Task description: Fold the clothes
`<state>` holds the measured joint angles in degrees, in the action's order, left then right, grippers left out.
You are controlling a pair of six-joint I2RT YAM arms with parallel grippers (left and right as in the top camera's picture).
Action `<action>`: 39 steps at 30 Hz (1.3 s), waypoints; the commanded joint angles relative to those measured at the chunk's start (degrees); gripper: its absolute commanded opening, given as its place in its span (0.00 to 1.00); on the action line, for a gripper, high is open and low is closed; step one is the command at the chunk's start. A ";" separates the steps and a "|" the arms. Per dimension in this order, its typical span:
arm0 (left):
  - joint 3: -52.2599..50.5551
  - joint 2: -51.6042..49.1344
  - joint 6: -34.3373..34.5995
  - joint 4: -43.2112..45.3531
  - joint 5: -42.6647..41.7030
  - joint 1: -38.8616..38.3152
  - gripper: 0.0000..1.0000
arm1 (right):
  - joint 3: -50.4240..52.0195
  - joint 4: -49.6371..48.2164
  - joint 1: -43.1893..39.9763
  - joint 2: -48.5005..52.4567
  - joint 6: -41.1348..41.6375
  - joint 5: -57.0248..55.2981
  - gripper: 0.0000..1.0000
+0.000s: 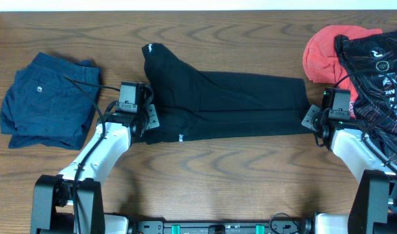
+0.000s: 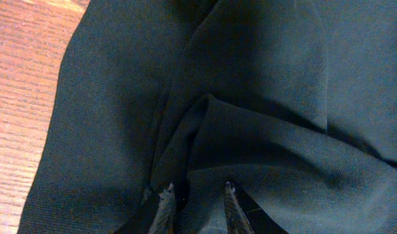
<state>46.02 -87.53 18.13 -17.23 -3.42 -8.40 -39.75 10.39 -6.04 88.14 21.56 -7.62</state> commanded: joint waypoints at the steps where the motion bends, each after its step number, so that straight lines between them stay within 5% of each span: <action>1: 0.92 0.61 -0.26 -0.48 0.87 0.02 0.28 | -0.55 -0.76 0.35 1.05 -0.83 -2.43 0.34; 11: 0.92 0.61 -0.26 -0.63 0.87 -0.02 0.28 | -0.55 -6.60 0.35 9.53 -2.34 5.05 0.35; 15: 0.92 0.61 -0.26 -0.66 0.87 -0.02 0.28 | -0.57 -7.15 0.33 9.53 -1.99 4.48 0.19; 35: 0.92 0.61 -0.26 -0.63 0.87 -0.02 0.28 | -0.59 -5.66 0.33 3.15 -0.63 -2.23 0.17; 39: 0.92 0.61 -0.26 -0.66 0.87 -0.02 0.28 | -0.57 -4.24 0.33 3.15 -0.61 -1.33 0.24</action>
<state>46.02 -87.53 18.13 -17.74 -3.42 -8.40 -40.49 5.37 -6.04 91.94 20.64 -8.80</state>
